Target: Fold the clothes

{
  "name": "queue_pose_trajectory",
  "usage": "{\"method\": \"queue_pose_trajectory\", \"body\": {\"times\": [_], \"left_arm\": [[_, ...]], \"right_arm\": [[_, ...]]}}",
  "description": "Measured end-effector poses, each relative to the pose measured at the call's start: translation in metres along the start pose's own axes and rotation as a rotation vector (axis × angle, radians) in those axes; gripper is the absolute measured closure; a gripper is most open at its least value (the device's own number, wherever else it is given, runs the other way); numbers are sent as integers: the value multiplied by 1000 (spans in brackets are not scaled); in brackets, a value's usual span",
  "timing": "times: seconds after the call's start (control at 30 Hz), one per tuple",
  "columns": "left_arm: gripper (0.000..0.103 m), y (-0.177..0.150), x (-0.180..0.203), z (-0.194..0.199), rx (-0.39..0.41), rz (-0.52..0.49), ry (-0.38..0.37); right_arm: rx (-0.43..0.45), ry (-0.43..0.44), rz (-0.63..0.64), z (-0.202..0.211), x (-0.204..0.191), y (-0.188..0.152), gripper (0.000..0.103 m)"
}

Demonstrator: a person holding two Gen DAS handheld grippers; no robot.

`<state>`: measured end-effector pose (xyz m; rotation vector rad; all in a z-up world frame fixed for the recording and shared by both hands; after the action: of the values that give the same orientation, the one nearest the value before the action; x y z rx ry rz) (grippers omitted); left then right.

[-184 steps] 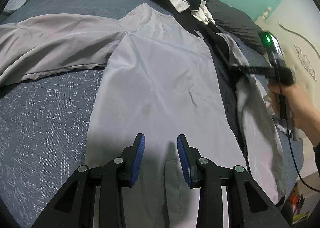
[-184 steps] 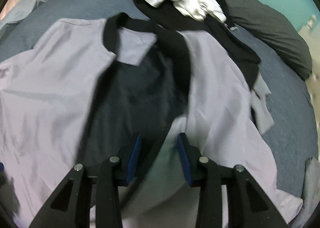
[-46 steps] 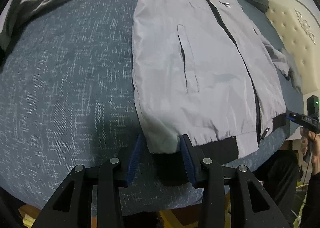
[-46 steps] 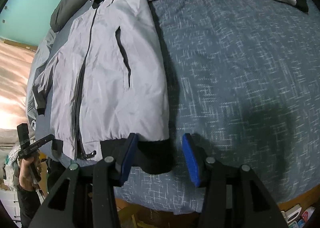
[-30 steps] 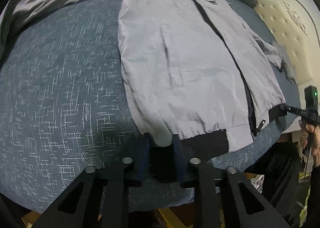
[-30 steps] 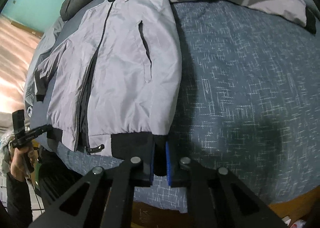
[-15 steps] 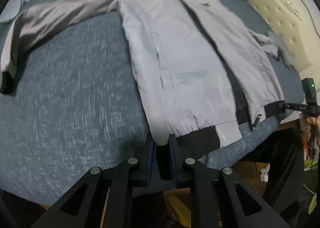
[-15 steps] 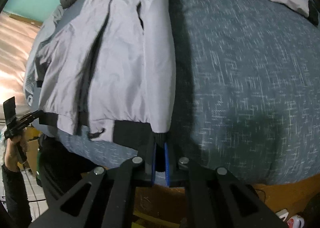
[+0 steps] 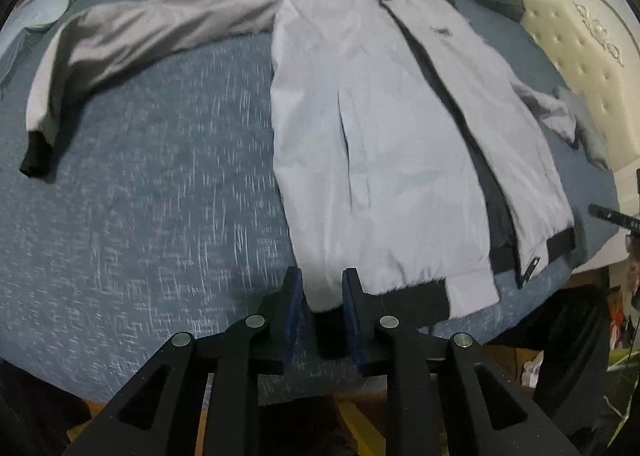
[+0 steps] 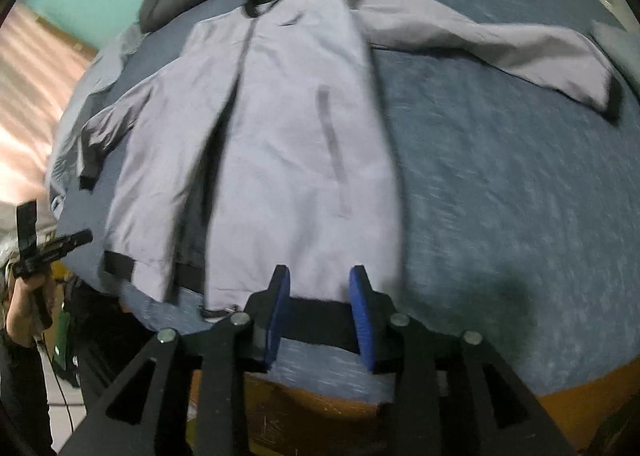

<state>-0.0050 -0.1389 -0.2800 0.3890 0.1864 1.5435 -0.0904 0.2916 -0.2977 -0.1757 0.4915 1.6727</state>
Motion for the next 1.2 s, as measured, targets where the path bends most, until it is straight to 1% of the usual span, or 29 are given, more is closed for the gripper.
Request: {"method": "queue_pose_trajectory", "body": {"times": [0.07,0.17,0.3,0.33,0.4,0.5,0.6,0.67,0.73,0.77,0.8,0.83,0.87,0.9,0.97,1.07,1.2], "left_arm": [[73,6,3,4,19,2,-4],[73,14,7,9,43,-6,-14],[73,23,14,9,44,-35,4],[72,25,15,9,43,-42,8],[72,29,16,9,51,-43,2],[72,34,15,6,58,-41,-9],[72,36,15,1,54,-45,-18],[72,38,16,1,59,-49,-25],[72,39,17,1,63,-52,-33],[72,39,16,1,65,-53,-35],[72,39,16,1,66,-54,-37],[72,39,16,1,68,-55,-40],[72,39,16,0,69,-56,-42],[72,39,16,0,71,-57,-45],[72,39,16,0,74,-59,-50],[72,38,12,-3,70,-51,-55],[72,38,9,-6,67,-45,-59]], "right_arm": [[-24,16,32,-13,-22,2,72],[-62,23,56,-36,-48,4,72],[-110,6,81,-66,-76,3,71],[-121,0,90,-71,-81,2,70],[-142,-12,107,-80,-91,1,59],[-163,-24,139,-95,-107,0,59],[-182,-62,174,-113,-119,-1,59],[-187,-128,214,-127,-121,-2,59],[-204,-163,224,-139,-120,-3,59],[-207,-169,223,-143,-118,-3,61],[-204,-171,226,-145,-117,-4,67],[-202,-170,240,-147,-116,-5,69],[-201,-170,255,-148,-116,-6,77],[-201,-169,272,-149,-115,-7,90],[-196,-147,264,-146,-113,-7,91],[-177,-100,240,-137,-109,-3,96],[-149,-20,203,-118,-106,4,98]]}}
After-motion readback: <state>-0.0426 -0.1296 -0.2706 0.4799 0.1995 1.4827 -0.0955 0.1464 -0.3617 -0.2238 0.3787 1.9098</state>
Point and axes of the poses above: each gripper's, at about its wrist camera, not at the fingertips, and z roughly against the way its jaws point, x to its right, y to its top, the point moved 5 cm from there along -z, roughly the way its jaws point, and after that the axes turned 12 degrees about -z, right-handed, at the moved point
